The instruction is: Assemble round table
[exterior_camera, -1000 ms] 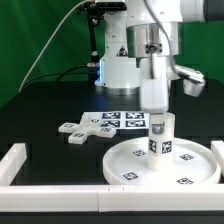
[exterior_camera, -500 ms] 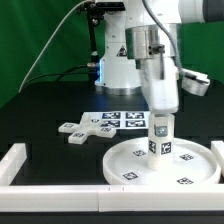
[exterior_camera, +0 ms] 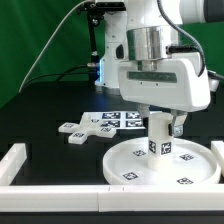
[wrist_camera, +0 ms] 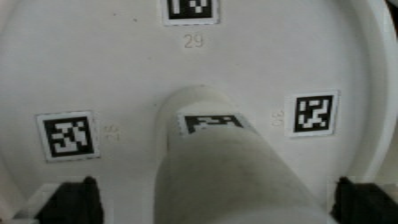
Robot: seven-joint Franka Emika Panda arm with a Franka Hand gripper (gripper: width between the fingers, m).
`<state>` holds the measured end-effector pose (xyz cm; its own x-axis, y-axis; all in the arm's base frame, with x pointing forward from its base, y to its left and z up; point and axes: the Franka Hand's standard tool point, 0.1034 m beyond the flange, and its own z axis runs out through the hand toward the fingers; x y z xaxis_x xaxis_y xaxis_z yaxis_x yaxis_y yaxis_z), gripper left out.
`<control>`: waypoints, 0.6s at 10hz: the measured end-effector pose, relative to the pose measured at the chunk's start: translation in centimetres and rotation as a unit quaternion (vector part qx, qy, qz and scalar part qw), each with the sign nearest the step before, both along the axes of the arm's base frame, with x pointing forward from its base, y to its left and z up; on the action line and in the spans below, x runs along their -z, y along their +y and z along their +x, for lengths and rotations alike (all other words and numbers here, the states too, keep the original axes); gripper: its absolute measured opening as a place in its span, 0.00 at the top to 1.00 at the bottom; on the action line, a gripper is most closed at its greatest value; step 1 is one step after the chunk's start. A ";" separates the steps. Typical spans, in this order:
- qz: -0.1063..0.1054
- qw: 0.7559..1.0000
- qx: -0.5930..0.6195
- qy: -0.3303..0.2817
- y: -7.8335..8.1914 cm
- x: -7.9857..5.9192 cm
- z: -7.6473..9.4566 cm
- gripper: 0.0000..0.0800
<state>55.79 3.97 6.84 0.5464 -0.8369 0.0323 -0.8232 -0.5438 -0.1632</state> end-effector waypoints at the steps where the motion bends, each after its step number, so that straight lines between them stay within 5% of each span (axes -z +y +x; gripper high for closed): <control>1: -0.013 0.998 -0.063 -0.002 0.0 0.0 0.0 0.19; 2: -0.033 0.985 -0.167 -0.003 0.1 -0.1 0.1 0.19; 6: -0.056 0.939 -0.340 0.005 0.2 0.0 -0.1 0.19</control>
Offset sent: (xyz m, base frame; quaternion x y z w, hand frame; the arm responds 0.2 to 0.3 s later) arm -0.0046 0.0396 -0.0038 -0.0258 -0.1337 -0.4411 0.8871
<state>55.74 4.13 6.83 0.9537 -0.2866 0.0913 -0.2811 -0.9572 -0.0684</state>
